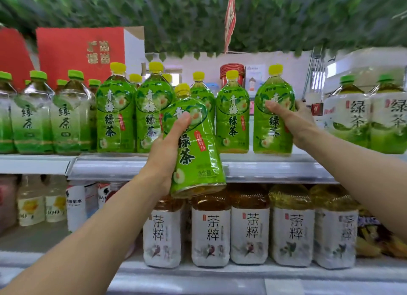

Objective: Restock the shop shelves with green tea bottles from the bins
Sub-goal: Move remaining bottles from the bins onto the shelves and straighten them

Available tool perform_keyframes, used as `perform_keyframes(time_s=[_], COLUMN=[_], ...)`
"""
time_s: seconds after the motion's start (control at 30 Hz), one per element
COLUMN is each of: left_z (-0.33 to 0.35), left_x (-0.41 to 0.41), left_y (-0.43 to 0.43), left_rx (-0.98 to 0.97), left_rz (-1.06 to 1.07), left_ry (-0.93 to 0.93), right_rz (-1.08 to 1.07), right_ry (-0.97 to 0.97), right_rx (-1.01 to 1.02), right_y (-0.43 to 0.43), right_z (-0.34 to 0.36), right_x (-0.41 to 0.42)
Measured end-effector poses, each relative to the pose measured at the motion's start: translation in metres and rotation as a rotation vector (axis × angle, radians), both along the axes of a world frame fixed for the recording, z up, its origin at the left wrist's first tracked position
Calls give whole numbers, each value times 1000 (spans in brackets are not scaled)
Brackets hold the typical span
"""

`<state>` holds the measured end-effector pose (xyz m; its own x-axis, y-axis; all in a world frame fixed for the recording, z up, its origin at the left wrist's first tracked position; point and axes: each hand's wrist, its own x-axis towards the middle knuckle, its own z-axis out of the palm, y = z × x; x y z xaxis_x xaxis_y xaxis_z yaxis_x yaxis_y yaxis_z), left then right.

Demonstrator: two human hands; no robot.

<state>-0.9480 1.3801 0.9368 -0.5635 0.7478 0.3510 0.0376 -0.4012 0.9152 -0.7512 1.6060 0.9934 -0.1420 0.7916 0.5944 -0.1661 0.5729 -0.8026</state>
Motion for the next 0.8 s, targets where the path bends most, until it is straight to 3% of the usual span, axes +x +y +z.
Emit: perform_keyframes(time_s=[0.47,0.57,0.63,0.67,0.73,0.8], left_z=[0,-3,-7,-10,-16,-15], left_x=[4,5,9,10,11,14], left_y=[2,-2,-7,-9,-11,-14], left_rx=[-16,15,64,102,182,250], left_rz=[28,-13,3,28,105,171], left_ry=[87,71,66,61,103,202], right_rz=[273,-51,-456,-508,-278,84], right_ry=[-168,-283,-264,-204,-185,-388], right_rx=[-63,-42,144,293,491,498], right_y=[17,-1,-25,-45,-85,-123], right_z=[6,9,7,4,-3,-12], right_x=[-4,-8,-13,-16,-19,-25])
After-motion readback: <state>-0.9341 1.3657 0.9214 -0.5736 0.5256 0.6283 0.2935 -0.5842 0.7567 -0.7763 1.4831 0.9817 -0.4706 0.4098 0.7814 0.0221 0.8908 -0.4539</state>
